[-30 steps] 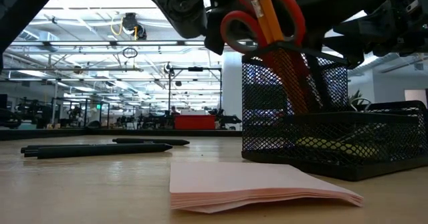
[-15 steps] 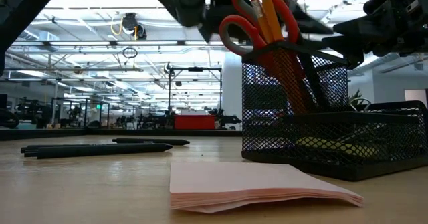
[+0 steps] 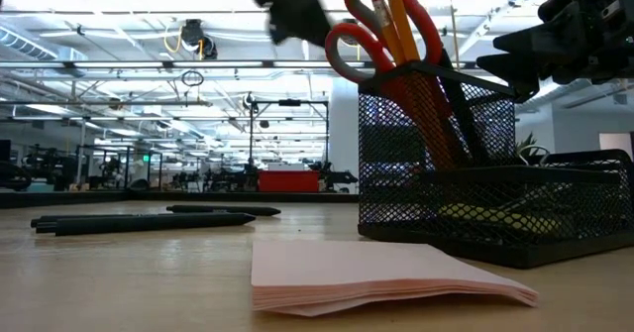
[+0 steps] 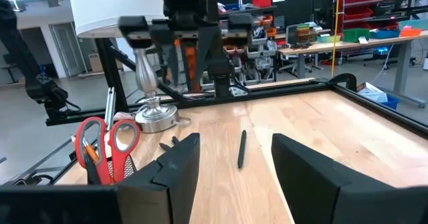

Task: Pick and place office supplies into organizer
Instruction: Put the black pen into the black desk organizer

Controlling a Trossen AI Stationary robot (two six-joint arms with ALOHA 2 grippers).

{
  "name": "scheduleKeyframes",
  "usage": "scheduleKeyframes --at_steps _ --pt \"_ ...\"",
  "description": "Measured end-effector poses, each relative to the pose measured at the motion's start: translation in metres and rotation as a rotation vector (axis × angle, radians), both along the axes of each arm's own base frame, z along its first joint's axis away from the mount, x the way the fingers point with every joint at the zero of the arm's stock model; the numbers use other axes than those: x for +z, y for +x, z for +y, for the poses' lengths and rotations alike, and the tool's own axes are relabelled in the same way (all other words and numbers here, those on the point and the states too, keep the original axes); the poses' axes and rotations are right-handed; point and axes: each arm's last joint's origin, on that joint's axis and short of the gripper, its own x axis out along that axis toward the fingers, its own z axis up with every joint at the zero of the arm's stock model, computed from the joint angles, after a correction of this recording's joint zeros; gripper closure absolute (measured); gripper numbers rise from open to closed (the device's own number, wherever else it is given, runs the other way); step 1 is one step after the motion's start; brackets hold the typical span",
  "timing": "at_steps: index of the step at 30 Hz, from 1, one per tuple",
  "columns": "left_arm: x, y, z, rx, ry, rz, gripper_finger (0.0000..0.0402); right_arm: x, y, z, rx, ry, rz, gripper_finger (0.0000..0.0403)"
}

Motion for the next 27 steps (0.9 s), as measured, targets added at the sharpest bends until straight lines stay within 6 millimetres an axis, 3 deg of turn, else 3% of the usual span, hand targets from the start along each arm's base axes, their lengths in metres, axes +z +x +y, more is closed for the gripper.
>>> scheduleKeyframes --at_steps 4,8,12,16,21,27 --pt "-0.02 -0.039 -0.004 -0.047 0.194 0.07 0.0282 0.0 0.0 0.0 0.0 0.0 0.0 0.022" --pt "-0.046 -0.073 -0.006 -0.078 0.239 0.09 0.0282 0.0 0.0 0.0 0.0 0.0 -0.001 0.022" --pt "-0.069 -0.099 0.005 -0.036 0.239 0.128 0.0279 0.0 0.0 0.0 0.0 0.0 -0.001 0.022" --pt "-0.073 -0.11 0.014 -0.053 0.279 0.13 0.0247 0.0 0.0 0.0 0.0 0.0 -0.001 0.022" --pt "-0.08 -0.117 0.03 -0.012 0.271 0.226 0.0178 0.0 0.0 0.0 0.0 0.0 0.0 0.022" --pt "-0.085 -0.12 0.043 -0.132 0.215 0.271 0.0139 0.0 0.0 0.0 0.0 0.0 0.0 0.022"
